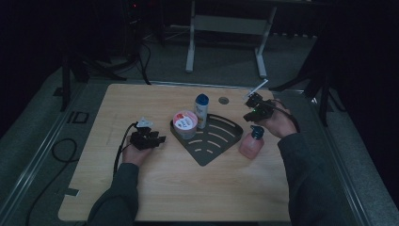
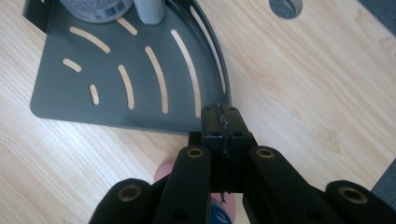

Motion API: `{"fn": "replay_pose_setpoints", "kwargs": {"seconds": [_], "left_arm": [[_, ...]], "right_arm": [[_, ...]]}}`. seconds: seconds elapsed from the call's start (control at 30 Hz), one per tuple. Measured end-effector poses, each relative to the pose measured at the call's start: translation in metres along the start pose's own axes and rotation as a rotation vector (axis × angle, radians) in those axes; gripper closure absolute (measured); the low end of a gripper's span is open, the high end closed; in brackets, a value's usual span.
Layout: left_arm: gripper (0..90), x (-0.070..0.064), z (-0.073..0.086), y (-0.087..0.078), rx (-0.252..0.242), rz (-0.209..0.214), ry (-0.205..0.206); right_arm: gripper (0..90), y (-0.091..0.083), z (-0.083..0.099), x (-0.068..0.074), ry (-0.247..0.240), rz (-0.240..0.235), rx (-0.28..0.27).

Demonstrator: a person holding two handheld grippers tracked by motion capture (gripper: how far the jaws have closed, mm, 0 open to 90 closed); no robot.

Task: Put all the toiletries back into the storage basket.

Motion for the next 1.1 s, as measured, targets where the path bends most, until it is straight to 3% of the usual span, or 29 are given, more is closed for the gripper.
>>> {"fn": "replay_pose_setpoints", "kwargs": {"seconds": [0.5, 0.8, 1.1], "left_arm": [[52.9, 0.0, 0.0, 0.0, 0.0, -0.004, 0.002], [52.9, 0.0, 0.0, 0.0, 0.0, -0.003, 0.002], [52.9, 0.0, 0.0, 0.0, 0.0, -0.004, 0.004]], "right_arm": [[89.9, 0.007, 0.018, -0.001, 0.048, -0.002, 0.014], [89.9, 0.008, 0.017, 0.016, -0.013, -0.014, 0.017], [89.9, 0.001, 0.027, 0.038, -0.081, -0.027, 0.016]]}}
Point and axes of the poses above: each handheld gripper's, and its own axes: y roughly forward along the jaws, z roughly out of its underside, x roughly to its left, the point moved 6 cm from there along y, roughly forward along the jaws, and after that the axes turned 15 degrees about x, right-handed, at the moved point
